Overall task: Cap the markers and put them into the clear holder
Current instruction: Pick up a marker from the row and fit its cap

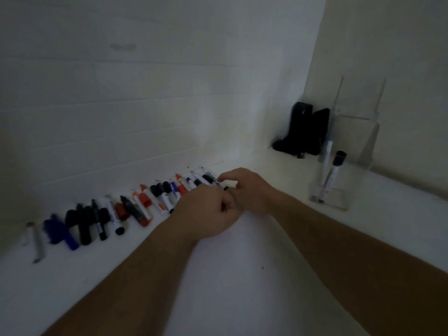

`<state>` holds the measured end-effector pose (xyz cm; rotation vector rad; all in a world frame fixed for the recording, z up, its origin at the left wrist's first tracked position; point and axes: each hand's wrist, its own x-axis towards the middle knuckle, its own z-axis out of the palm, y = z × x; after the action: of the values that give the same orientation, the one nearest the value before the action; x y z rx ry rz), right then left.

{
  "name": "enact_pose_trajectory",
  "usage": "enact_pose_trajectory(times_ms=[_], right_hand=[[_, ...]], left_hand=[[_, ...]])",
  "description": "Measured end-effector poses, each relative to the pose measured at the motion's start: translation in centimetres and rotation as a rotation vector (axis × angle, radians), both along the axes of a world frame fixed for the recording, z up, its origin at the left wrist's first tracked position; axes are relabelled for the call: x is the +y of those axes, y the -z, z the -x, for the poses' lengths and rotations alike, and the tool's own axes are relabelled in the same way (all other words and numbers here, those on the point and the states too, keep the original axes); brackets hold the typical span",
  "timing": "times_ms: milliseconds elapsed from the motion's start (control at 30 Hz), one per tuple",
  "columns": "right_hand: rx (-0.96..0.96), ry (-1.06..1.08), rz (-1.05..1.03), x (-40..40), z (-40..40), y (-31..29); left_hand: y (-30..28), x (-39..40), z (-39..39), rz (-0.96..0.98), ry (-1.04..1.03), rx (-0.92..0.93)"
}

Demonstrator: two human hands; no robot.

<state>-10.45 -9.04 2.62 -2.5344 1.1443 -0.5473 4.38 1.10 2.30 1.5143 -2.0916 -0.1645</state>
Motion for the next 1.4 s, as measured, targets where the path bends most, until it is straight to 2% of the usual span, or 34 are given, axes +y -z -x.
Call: enact_pose_trajectory(times_ms=[67,133,267,333,400,533,700,833,1000,1133,1233,1333,1400], right_hand=[[0.082,-0.001,0.006,-0.6,-0.8,0.2],[0.182,0.037,0.036,-1.0,-1.0,0.5],[0.222,0.235,0.222,-1.0,0.4,1.2],[0.209,0.352,0.194,0.0,2.1,1.3],[0.144,0.367,0.164,1.0,4.1,2.0],[-0.265,0.317,0.067,1.9,6.2,2.9],[-0.326,0.294,0.054,1.1,6.2,3.0],[-0.356,0.249,0.013,1.0,6.5,3.1],[-0.385,0.244,0.008,0.7,6.8,3.2],[-0.384,0.238,0.015,0.9,6.9,3.2],[-0.398,0.217,0.038,1.1,6.9,3.1],[-0.400,0.216,0.028,1.0,7.0,3.2],[-0.402,0.212,0.027,1.1,6.9,3.2]], left_hand=[[-0.1,-0.5,-0.1,0.053,-0.178,-0.055],[-0.2,-0.8,0.0,0.063,-0.301,-0.025],[0.3,-1.1,0.0,0.049,-0.368,-0.012],[0.4,-1.2,0.1,0.037,-0.379,-0.002],[0.6,-1.3,0.0,0.037,-0.396,-0.021],[0.9,-2.0,-0.1,0.042,-0.388,0.017],[-0.3,-3.6,-0.6,0.098,-0.482,0.084],[-3.0,-6.3,-1.2,-0.063,-0.484,-0.052],[-4.1,-10.1,-1.5,-0.315,-0.510,-0.446],[-3.2,-11.5,-1.6,-0.332,-0.516,-0.517],[-3.0,-11.3,-2.1,-0.216,-0.460,-0.359],[-3.5,-9.1,-1.8,-0.042,-0.347,0.000],[-3.4,-6.4,-0.8,-0.042,-0.281,0.307]])
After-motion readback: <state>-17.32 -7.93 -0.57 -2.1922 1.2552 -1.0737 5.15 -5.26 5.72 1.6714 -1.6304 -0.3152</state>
